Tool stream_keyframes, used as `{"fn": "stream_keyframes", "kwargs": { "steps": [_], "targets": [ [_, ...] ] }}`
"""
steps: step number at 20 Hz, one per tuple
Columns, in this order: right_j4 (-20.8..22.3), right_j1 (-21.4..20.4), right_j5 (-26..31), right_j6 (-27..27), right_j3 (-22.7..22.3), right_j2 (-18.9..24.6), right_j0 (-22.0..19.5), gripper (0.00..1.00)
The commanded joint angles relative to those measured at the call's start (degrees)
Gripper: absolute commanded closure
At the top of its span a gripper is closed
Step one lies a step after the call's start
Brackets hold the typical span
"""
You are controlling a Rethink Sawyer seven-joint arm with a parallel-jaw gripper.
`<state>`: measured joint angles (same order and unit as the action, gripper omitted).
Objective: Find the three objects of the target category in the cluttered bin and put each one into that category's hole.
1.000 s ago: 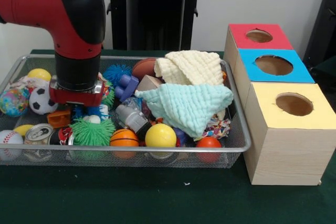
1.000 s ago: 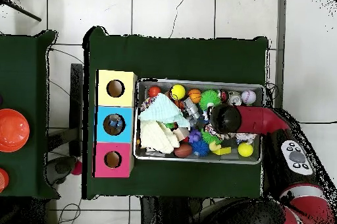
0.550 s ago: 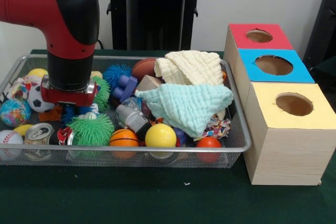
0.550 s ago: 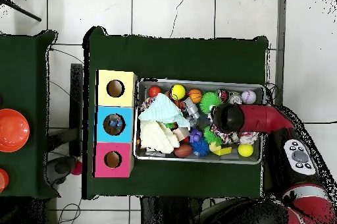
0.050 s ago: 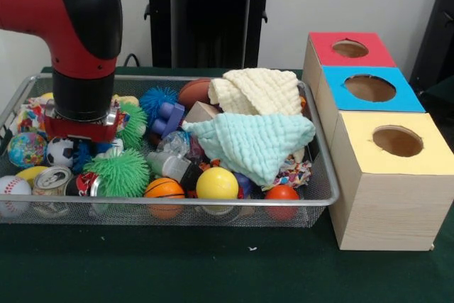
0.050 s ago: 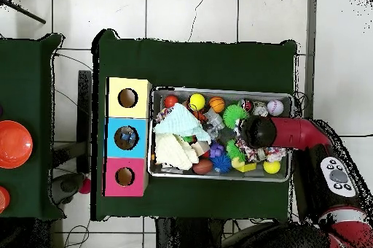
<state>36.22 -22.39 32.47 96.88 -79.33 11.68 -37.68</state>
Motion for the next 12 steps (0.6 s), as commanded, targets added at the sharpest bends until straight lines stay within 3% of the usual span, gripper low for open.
{"fn": "stream_keyframes", "kwargs": {
  "steps": [1, 8, 12],
  "targets": [
    [7.03, -1.50, 9.10, -21.55, 0.74, -0.13, -5.00, 1.00],
    [7.26, -3.63, 10.10, -21.51, -1.67, 0.17, -7.20, 1.00],
    [6.54, -3.75, 5.66, -18.74, -4.18, 2.45, -9.02, 1.00]
  ]
}}
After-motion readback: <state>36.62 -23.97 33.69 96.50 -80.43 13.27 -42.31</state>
